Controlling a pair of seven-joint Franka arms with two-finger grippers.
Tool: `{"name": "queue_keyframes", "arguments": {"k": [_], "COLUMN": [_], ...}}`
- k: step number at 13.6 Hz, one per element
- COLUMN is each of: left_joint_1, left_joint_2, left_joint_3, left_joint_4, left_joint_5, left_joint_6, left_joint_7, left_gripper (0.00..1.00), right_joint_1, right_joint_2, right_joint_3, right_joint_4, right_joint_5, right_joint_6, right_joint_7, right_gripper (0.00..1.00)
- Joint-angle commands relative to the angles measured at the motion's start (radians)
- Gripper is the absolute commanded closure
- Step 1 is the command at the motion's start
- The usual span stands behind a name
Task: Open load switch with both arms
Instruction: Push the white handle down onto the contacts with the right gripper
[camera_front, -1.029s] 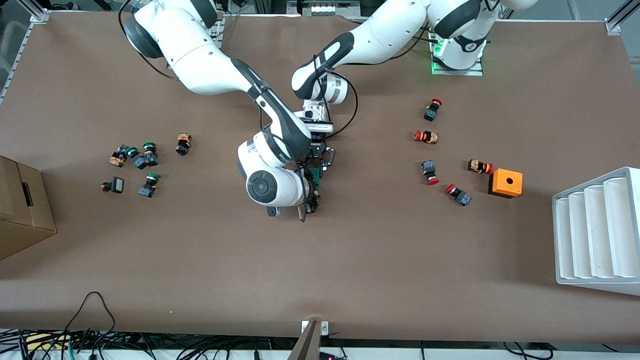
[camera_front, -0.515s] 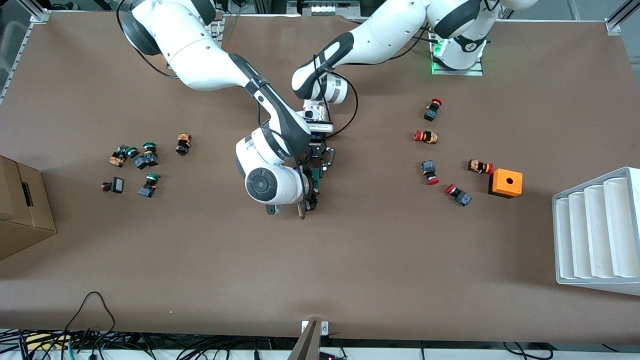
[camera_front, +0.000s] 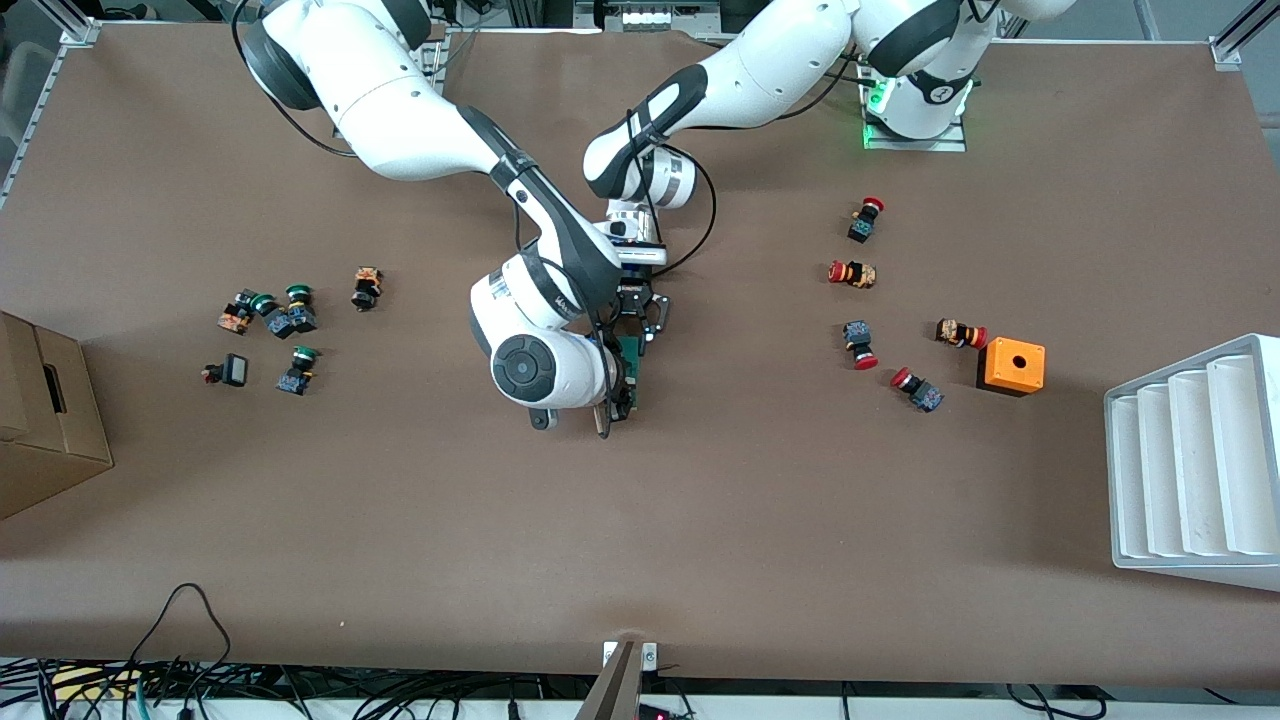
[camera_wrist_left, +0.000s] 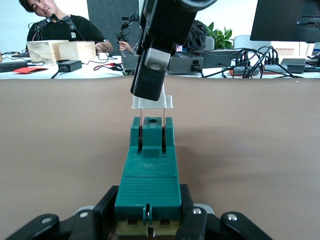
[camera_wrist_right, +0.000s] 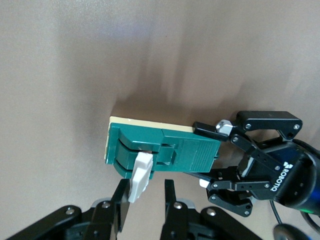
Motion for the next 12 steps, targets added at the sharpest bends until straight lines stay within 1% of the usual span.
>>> {"name": "queue_keyframes", "arguments": {"k": [1,8,12], "left_joint_1": [0.009,0.009,0.009], "left_joint_2": [0.065,0.065,0.065], "left_joint_3": [0.015,0.015,0.015], "left_joint_4": [0.041,0.041,0.04], "left_joint_5": [0.032,0.032,0.032], "left_joint_6": [0.041,0.041,0.041], "left_joint_7": [-0.027,-0.027,-0.027], "left_gripper": [0.47,0.47,0.47], "right_joint_1": [0.0,0.0,0.008], "right_joint_2": [-0.048,-0.089,-0.091], "right_joint_3": [-0.003,0.005,0.007], "right_joint_4": [-0.053,-0.116,-0.127], "right_joint_5": [-0.015,-0.015,-0.029], "right_joint_6": [-0.018,-0.018,-0.014], "right_joint_7": [-0.001,-0.001,0.004], "right_gripper": [0.68,0.68,0.69]}}
